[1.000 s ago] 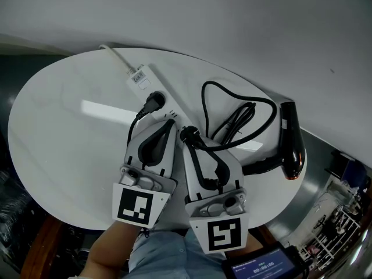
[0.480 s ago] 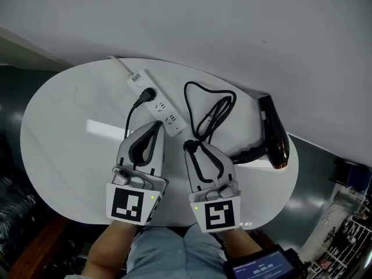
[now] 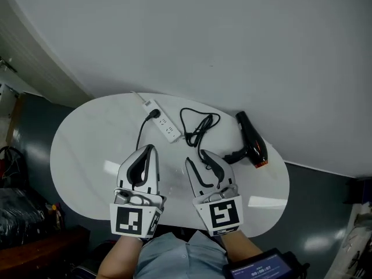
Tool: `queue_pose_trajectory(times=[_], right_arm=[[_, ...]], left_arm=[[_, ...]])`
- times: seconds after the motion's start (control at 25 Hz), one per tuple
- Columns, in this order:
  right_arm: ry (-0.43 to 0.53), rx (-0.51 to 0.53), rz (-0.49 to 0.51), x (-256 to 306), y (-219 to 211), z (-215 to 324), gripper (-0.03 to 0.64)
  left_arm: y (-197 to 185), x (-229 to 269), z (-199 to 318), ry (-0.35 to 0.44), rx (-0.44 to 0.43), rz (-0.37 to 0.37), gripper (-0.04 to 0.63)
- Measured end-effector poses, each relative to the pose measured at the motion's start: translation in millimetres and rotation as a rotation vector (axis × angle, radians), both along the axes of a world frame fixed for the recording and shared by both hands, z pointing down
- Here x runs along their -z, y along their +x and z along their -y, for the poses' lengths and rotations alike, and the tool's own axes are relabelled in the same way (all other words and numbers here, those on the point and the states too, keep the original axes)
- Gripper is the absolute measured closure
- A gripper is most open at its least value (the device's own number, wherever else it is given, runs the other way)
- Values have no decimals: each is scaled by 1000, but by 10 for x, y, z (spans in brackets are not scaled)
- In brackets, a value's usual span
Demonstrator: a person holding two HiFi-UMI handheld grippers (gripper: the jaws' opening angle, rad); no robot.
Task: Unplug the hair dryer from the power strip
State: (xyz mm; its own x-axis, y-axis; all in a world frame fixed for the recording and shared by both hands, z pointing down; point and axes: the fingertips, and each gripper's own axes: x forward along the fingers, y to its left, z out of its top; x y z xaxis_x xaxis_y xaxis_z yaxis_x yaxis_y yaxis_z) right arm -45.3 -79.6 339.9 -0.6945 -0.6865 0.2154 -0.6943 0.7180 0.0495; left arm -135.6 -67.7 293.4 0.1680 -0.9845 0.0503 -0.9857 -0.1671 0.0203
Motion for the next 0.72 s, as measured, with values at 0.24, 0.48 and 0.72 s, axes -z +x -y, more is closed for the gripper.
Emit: queue_pose_trajectory(times=[0.24,0.48,0.72], right_arm=[[95,6,108,802,113,-95,554],[222,32,169,1330,166,-249,610],[251,59,174,1417,223,-318,615]], left_arm=[[146,780,-258,156,64,85,597],[310,1224,-475,252,100,98,597],[404,1284,-589,271,118,112,597]])
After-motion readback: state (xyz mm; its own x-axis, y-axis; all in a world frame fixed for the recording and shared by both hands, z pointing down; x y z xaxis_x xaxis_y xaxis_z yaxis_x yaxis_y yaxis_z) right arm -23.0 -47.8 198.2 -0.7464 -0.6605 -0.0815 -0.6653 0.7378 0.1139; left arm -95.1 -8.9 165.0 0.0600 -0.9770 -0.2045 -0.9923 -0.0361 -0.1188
